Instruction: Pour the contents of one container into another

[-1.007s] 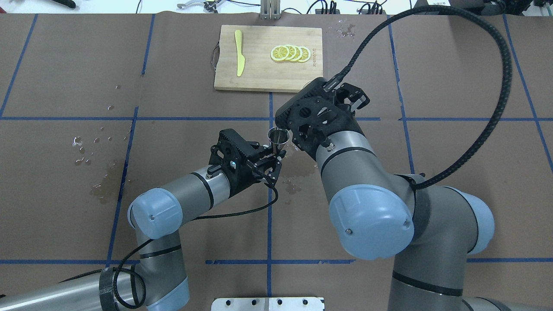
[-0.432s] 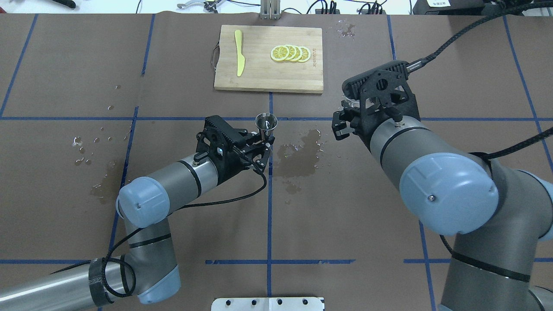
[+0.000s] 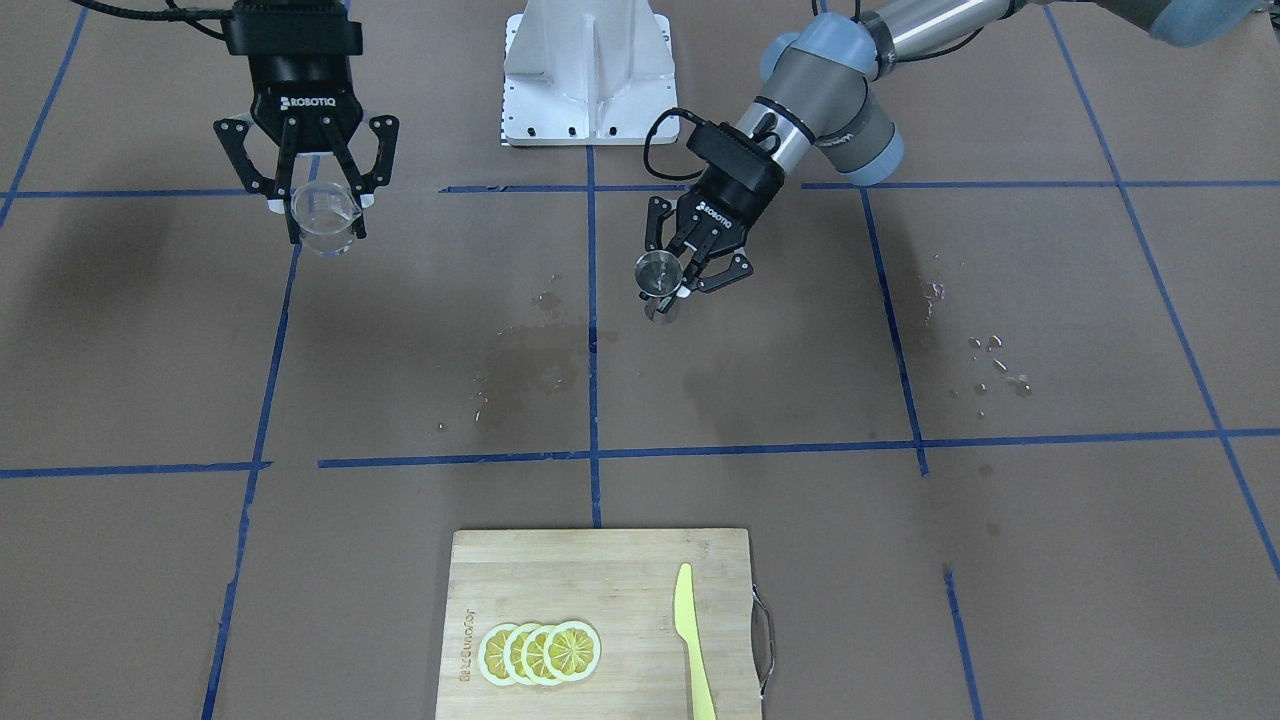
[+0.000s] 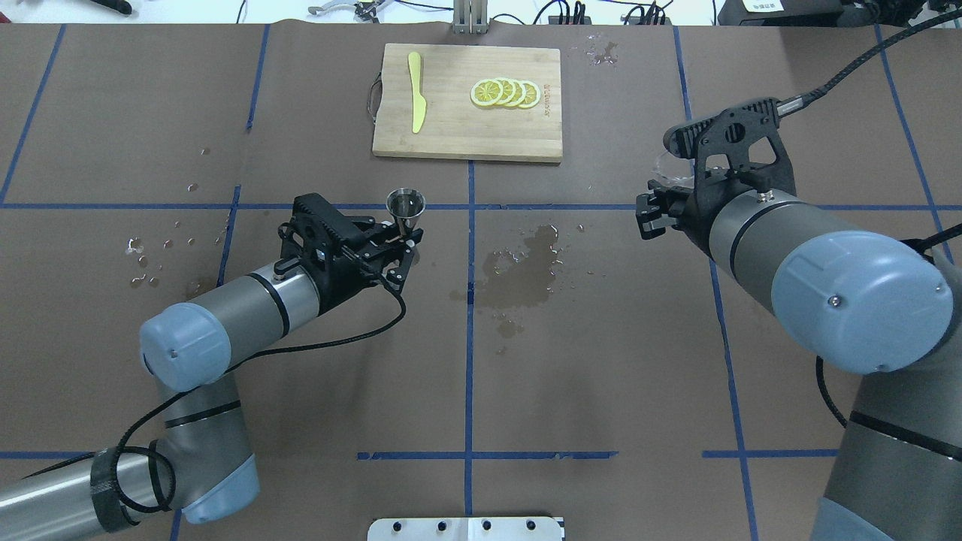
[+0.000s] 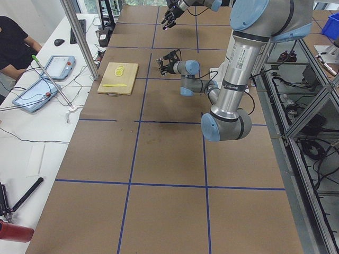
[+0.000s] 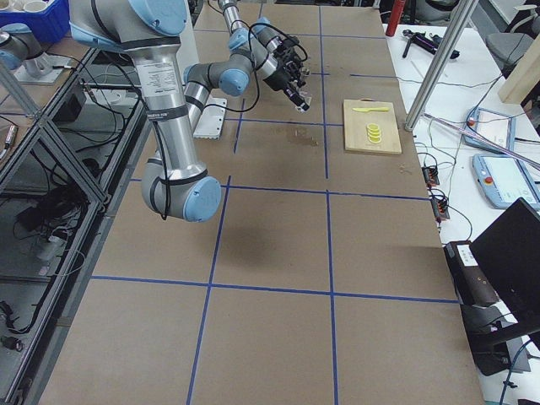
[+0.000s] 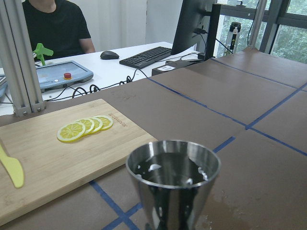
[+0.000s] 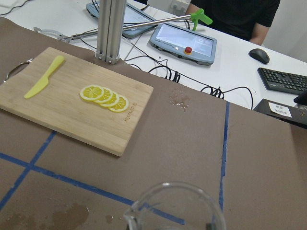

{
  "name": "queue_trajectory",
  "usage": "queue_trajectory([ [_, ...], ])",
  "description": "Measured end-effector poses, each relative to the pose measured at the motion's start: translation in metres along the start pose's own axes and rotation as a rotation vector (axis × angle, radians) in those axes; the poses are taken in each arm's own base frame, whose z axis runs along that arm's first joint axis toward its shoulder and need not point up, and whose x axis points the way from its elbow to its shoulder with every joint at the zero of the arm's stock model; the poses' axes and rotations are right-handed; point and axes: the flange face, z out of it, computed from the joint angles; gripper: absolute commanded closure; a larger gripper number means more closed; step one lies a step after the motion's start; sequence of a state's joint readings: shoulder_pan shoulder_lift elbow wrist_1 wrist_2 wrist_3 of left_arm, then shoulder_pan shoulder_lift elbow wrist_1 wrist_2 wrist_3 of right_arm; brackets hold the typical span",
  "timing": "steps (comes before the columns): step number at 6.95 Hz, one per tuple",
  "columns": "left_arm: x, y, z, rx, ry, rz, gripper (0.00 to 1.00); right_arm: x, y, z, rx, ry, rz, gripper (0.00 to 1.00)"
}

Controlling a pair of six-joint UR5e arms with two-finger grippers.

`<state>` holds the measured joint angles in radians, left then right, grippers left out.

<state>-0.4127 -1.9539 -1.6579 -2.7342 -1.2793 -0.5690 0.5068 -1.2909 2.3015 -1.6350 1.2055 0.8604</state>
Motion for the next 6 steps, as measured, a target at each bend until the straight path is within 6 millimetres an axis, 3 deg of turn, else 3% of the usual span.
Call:
queue_trajectory([
  [2, -0.054, 0.02, -0.031, -0.034, -0.072, 0.018, 1.0, 0.031, 0.011, 0.014, -0.041, 0.056, 0.052, 1.0],
  [4, -0.112, 0.045, -0.062, -0.074, -0.175, 0.04, 1.0, 0.038, 0.012, 0.018, -0.035, 0.061, 0.256, 1.0],
  [6, -0.148, 0.06, -0.091, -0.07, -0.288, 0.045, 1.0, 0.046, 0.027, 0.034, -0.026, 0.047, 0.366, 1.0],
])
